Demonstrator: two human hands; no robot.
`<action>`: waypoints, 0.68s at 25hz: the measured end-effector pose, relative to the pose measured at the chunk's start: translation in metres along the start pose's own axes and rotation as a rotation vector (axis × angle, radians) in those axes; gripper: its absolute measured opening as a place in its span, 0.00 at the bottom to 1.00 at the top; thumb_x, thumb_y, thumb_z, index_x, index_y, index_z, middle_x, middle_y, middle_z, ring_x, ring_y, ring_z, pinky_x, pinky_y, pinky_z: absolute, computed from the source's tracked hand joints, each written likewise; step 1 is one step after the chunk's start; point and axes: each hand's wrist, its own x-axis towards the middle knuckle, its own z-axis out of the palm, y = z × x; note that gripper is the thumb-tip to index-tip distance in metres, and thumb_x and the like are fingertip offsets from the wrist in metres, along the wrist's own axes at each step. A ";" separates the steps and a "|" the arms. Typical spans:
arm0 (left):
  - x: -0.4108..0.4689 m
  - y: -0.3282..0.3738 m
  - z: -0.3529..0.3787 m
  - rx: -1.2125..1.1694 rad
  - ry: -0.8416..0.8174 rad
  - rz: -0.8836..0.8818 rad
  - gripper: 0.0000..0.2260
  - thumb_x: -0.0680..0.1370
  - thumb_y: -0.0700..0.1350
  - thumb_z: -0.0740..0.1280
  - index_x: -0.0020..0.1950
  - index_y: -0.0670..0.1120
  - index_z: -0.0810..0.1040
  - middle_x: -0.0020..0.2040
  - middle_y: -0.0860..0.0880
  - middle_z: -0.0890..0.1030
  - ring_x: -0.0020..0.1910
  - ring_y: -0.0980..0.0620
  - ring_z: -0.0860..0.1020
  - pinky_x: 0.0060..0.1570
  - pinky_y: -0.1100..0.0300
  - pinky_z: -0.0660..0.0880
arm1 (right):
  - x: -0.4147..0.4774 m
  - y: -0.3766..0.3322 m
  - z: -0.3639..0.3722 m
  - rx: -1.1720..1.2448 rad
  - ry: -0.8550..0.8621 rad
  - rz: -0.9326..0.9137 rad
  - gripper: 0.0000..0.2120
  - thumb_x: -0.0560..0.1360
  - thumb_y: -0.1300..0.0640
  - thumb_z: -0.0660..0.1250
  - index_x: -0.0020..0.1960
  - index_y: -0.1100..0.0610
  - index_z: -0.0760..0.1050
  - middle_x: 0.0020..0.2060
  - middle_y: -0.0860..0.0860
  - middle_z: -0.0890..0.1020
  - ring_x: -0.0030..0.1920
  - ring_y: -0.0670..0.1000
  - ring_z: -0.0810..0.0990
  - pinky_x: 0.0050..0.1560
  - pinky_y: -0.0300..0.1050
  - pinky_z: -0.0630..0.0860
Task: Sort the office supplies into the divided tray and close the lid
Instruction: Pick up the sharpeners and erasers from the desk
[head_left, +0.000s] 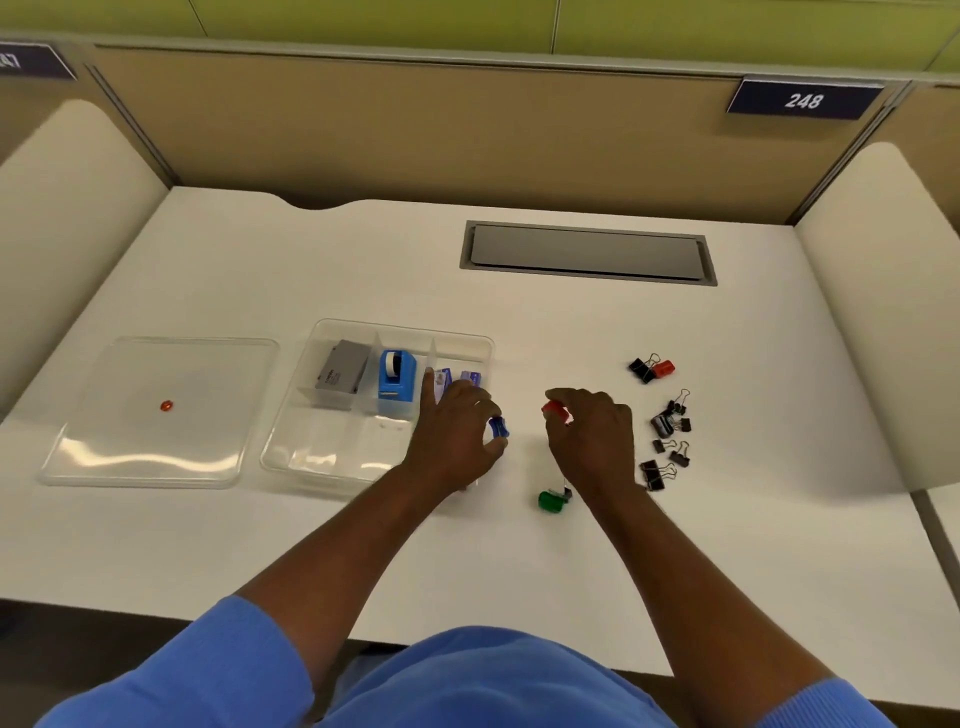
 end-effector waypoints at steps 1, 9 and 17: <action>-0.004 -0.013 -0.005 -0.013 0.002 0.013 0.17 0.73 0.60 0.69 0.58 0.54 0.81 0.61 0.54 0.79 0.68 0.52 0.71 0.75 0.41 0.38 | 0.001 -0.016 0.006 0.019 0.009 0.009 0.09 0.77 0.53 0.69 0.57 0.49 0.82 0.47 0.46 0.86 0.48 0.52 0.81 0.52 0.50 0.68; -0.044 -0.141 -0.024 -0.011 0.008 0.075 0.16 0.72 0.60 0.71 0.57 0.55 0.81 0.61 0.53 0.80 0.70 0.50 0.70 0.74 0.41 0.38 | -0.023 -0.142 0.082 0.190 -0.090 0.058 0.09 0.79 0.52 0.69 0.58 0.51 0.81 0.52 0.47 0.85 0.48 0.48 0.84 0.58 0.52 0.71; -0.048 -0.185 -0.022 -0.010 -0.057 0.081 0.28 0.74 0.67 0.64 0.69 0.54 0.75 0.72 0.50 0.74 0.76 0.46 0.64 0.72 0.43 0.30 | -0.035 -0.182 0.111 -0.039 -0.151 0.019 0.17 0.77 0.46 0.70 0.63 0.51 0.79 0.56 0.49 0.84 0.57 0.52 0.81 0.63 0.53 0.69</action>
